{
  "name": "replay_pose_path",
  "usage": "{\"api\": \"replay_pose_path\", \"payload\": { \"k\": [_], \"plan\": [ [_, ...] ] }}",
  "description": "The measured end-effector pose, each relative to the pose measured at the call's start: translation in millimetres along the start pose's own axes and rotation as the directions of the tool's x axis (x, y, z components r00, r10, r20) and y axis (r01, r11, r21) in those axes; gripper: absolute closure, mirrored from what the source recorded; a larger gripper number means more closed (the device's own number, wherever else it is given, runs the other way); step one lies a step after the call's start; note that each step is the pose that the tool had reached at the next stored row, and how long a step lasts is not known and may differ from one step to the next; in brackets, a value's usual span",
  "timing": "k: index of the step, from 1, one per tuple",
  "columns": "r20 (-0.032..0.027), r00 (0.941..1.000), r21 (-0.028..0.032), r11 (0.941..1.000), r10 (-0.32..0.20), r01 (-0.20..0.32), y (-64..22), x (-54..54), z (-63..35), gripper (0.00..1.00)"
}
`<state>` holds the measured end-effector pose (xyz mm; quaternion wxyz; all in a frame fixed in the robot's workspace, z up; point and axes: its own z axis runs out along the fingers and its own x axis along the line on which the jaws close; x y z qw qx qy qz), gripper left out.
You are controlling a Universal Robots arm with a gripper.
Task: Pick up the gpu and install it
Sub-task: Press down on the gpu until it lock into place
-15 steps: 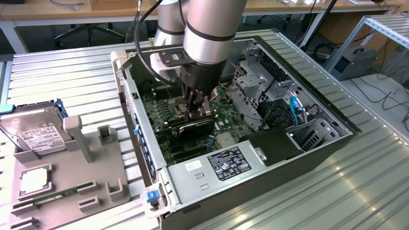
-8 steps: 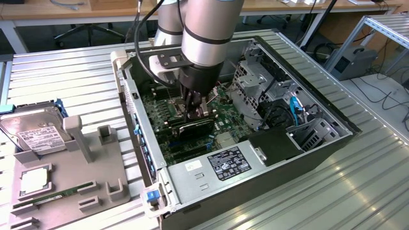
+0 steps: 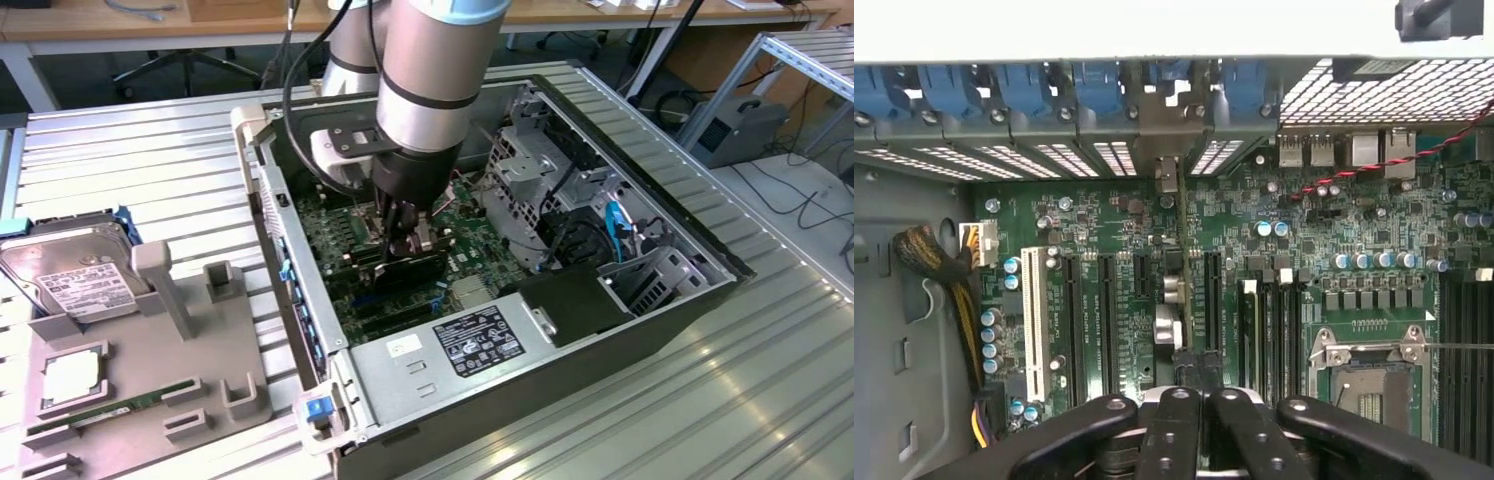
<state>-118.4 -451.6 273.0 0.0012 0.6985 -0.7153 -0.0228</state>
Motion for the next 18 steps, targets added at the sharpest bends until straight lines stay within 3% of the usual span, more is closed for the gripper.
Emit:
{"api": "replay_pose_path", "payload": {
  "k": [18],
  "plan": [
    [0.0002, 1.0, 0.0003, 1.0, 0.0, 0.0, 3.2, 0.2, 2.1, 0.89]
  ]
}}
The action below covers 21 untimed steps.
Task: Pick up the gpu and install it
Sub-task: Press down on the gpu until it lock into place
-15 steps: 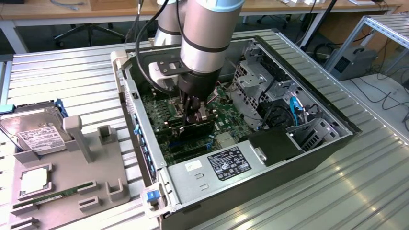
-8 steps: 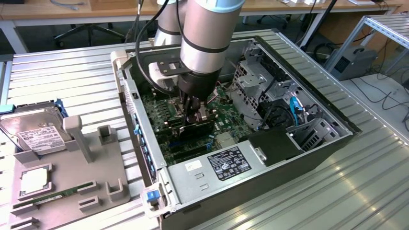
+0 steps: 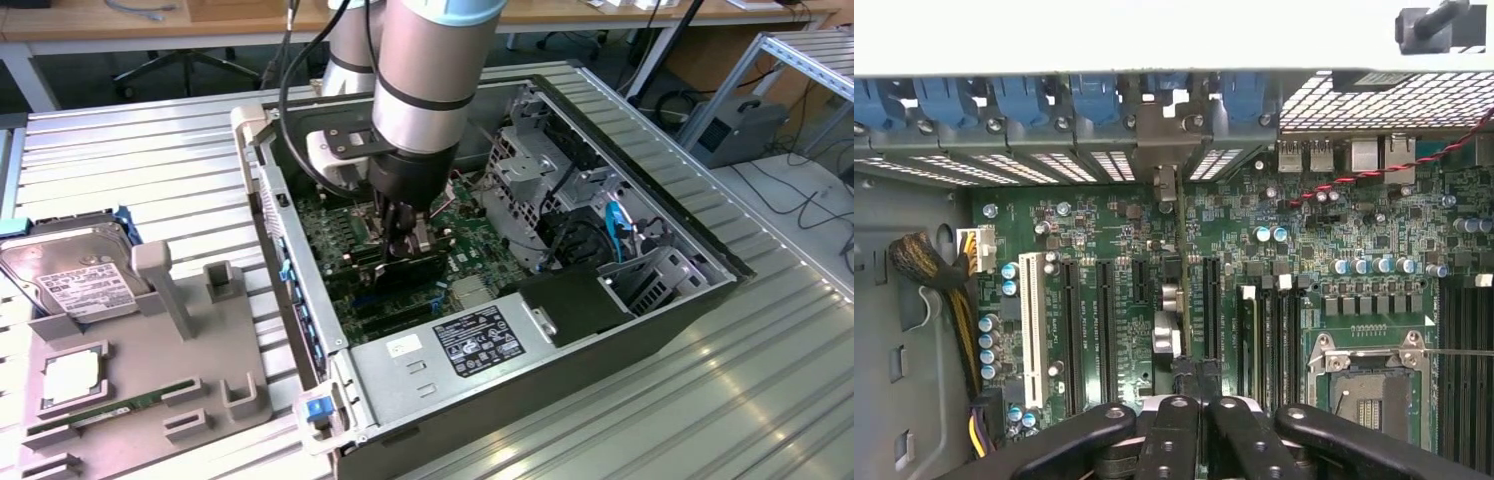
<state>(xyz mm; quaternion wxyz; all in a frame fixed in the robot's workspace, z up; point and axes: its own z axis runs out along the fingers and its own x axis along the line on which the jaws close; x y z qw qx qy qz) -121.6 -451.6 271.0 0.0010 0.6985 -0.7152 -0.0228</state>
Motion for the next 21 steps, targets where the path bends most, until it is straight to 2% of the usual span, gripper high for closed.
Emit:
{"api": "replay_pose_path", "payload": {
  "k": [15, 17, 18, 21],
  "plan": [
    [0.0006, 1.0, 0.0001, 1.0, 0.0, 0.0, 3.9, 0.1, 1.9, 0.89],
    [0.0029, 1.0, 0.0011, 1.0, 0.0, 0.0, 4.0, -0.2, -1.0, 0.89],
    [0.0012, 1.0, 0.0004, 1.0, 0.0, 0.0, 4.2, -0.1, -4.6, 0.89],
    [0.0008, 1.0, 0.0001, 1.0, 0.0, 0.0, 4.4, -0.3, -11.4, 0.89]
  ]
}}
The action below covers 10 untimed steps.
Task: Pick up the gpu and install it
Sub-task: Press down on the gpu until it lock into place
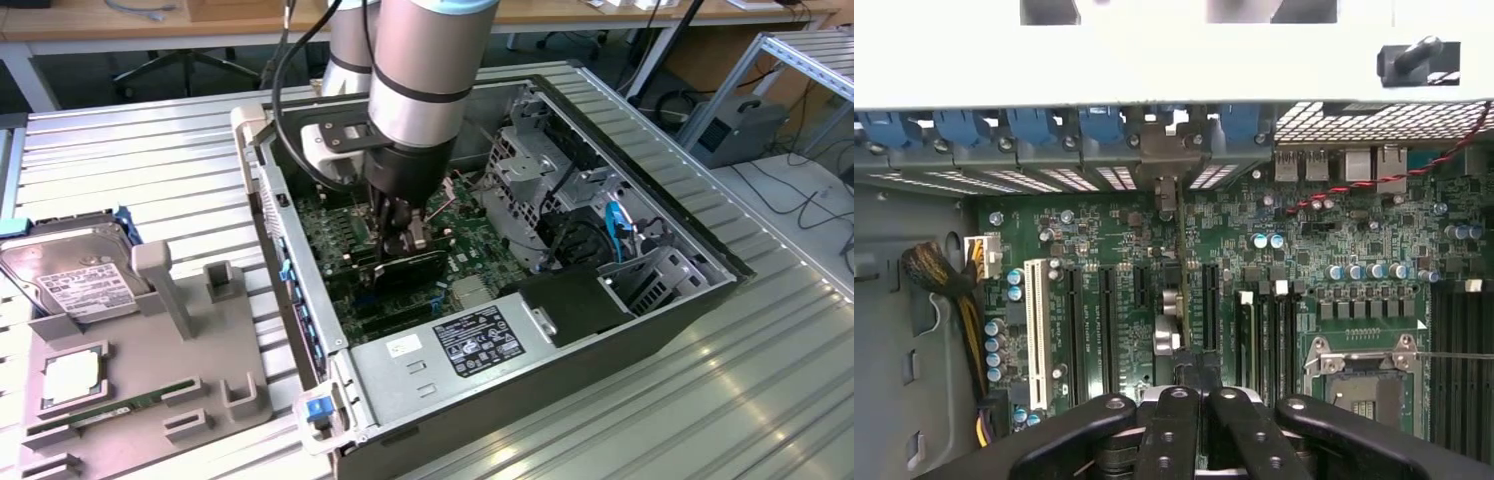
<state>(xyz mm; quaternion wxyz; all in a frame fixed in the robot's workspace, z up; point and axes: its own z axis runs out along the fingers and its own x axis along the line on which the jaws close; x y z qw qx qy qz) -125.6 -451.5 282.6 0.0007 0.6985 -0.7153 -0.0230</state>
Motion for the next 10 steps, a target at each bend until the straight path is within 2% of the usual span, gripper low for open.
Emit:
{"api": "replay_pose_path", "payload": {
  "k": [4, 10],
  "plan": [
    [0.0, 1.0, 0.0, 1.0, 0.0, 0.0, 0.3, -0.3, -8.7, 0.89],
    [-0.0001, 1.0, 0.0, 1.0, 0.0, 0.0, -1.2, -0.3, -9.6, 0.89]
  ]
}}
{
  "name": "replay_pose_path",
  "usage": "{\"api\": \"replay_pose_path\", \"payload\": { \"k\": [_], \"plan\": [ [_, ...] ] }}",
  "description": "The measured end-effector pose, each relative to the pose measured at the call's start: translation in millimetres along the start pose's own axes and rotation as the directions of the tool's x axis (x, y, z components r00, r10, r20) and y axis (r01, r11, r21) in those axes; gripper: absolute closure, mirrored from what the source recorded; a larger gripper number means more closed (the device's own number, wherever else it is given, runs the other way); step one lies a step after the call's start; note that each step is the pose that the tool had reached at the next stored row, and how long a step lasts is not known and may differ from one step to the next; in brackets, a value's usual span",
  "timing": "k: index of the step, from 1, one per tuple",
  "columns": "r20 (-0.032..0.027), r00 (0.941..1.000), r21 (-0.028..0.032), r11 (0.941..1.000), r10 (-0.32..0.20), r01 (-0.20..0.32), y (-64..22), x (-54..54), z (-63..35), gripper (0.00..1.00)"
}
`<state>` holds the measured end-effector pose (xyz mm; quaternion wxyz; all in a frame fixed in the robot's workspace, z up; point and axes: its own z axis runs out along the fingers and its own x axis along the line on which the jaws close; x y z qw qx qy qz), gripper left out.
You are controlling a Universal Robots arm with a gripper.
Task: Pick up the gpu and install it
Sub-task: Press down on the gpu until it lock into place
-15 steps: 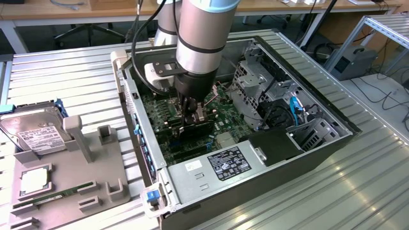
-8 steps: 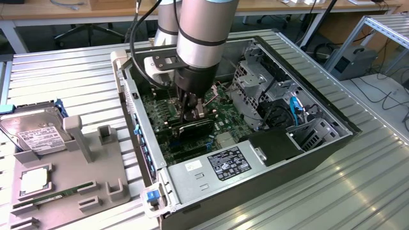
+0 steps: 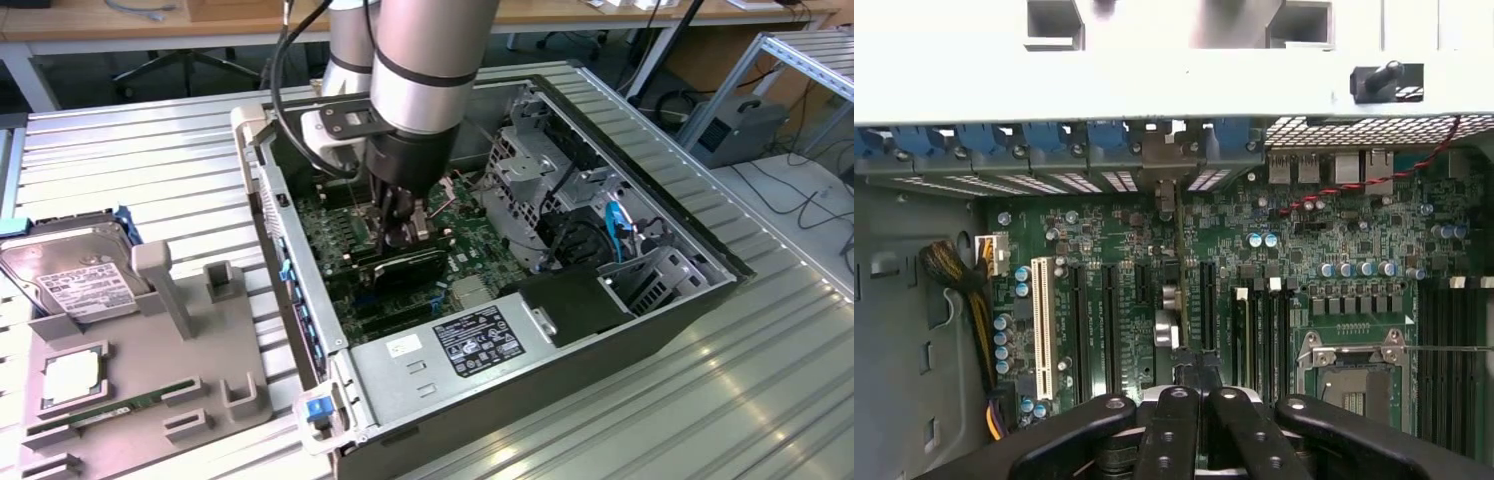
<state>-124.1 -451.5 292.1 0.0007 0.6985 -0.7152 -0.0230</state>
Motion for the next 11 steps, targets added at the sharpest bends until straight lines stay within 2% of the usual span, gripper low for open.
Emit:
{"api": "replay_pose_path", "payload": {
  "k": [4, 11],
  "plan": [
    [0.0, 1.0, 0.0, 1.0, 0.0, 0.0, -6.0, -0.2, -0.4, 0.89],
    [0.0001, 1.0, 0.0001, 1.0, 0.0, 0.0, -6.9, -0.2, -0.4, 0.89]
  ]
}}
